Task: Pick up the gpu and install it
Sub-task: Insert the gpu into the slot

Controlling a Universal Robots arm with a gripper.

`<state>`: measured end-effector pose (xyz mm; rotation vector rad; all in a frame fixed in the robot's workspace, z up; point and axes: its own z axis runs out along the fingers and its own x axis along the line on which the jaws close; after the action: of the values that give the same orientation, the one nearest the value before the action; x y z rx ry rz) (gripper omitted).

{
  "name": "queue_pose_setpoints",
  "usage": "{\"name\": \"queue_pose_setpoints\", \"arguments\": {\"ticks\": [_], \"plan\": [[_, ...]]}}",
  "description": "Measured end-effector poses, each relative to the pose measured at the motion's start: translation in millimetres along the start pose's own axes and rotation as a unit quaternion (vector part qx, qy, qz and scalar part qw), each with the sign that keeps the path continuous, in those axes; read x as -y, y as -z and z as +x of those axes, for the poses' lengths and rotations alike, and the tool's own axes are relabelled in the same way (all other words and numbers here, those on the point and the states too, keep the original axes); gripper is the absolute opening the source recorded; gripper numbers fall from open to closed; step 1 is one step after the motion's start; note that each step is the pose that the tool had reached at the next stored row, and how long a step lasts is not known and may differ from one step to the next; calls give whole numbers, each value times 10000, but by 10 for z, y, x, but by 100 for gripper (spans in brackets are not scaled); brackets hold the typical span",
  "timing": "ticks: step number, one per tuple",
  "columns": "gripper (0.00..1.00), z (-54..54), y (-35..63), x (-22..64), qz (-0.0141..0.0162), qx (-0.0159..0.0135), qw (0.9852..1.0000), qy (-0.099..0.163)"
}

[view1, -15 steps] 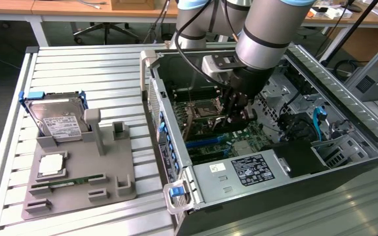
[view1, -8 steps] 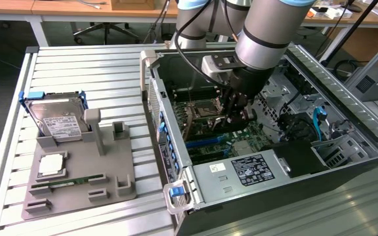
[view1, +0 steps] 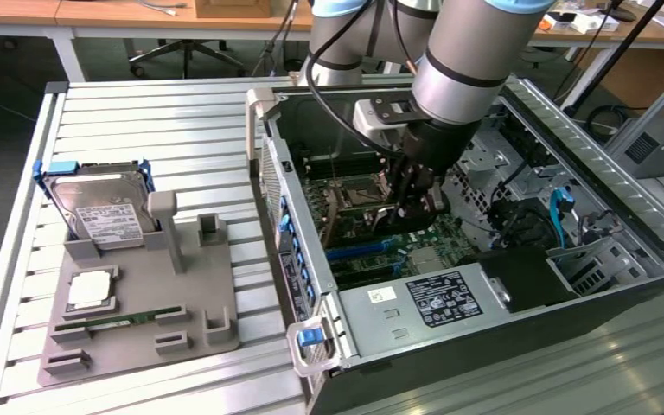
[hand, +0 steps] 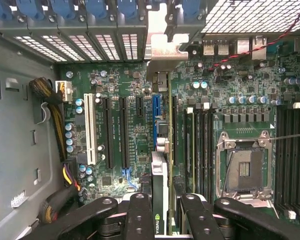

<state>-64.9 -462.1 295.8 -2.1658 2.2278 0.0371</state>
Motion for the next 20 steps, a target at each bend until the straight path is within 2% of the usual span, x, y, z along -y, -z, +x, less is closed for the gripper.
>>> {"name": "queue_pose_setpoints", "arguments": {"ticks": [12,20], "plan": [[27,1,-19,-10,0,0,10000,0],[27,2,-28,-51,0,0,10000,0]]}}
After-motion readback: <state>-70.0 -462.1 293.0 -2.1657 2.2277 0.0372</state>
